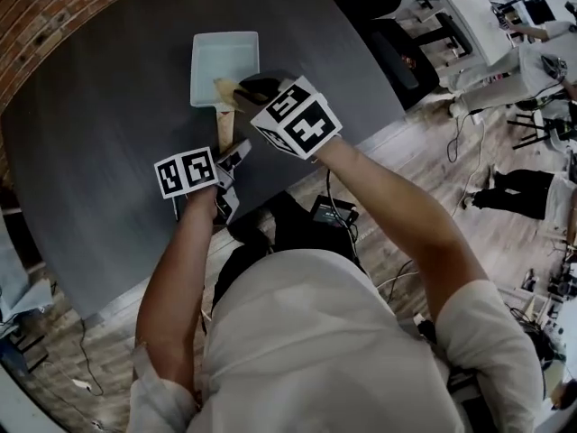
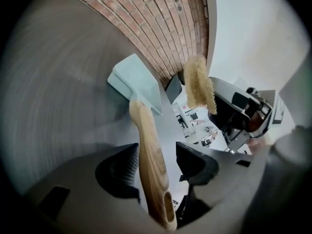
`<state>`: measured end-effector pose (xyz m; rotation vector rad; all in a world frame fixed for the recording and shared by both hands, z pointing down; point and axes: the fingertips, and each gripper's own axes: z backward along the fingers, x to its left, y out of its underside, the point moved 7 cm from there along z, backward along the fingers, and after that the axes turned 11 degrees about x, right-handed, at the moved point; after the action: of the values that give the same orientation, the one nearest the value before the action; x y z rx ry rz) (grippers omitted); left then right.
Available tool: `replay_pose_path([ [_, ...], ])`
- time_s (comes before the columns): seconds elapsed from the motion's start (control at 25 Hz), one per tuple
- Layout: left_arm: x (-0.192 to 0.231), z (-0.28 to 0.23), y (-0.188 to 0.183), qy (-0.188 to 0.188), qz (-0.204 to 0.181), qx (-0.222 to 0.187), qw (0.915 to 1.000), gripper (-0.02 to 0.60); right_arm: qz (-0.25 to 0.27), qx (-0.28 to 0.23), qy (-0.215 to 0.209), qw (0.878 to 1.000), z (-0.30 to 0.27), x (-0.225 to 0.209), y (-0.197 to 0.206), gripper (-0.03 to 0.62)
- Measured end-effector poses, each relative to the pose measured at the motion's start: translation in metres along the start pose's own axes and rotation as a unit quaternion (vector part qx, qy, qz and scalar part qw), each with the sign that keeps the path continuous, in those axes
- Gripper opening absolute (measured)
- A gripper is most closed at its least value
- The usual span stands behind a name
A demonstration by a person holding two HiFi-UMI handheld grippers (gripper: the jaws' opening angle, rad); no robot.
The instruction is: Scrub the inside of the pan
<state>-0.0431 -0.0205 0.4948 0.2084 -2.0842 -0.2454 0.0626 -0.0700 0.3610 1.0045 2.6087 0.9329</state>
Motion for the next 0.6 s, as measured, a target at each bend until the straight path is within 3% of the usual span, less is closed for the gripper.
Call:
replay_pose_path([
  [0.12,-0.001,0.007,0.01,0.005,-0.034,0.007,0.9994,0.263,-0.026,-0.01,0.007,1.0,0.012,-0.013,0.012,0.063],
  [0.32,-0.001,0.033,0.031,0.009,-0.06,-0.019,0.998,0.275,-0.064,-0.031,0.004,0.997,0.033,-0.024,0.027,0.066],
  [0.6,-0.012,0.087,0.057,0.009,-0.06,-0.087,0.9943,0.275,-0.094,-0.057,-0.016,0.994,0.07,-0.018,0.053,0.066],
])
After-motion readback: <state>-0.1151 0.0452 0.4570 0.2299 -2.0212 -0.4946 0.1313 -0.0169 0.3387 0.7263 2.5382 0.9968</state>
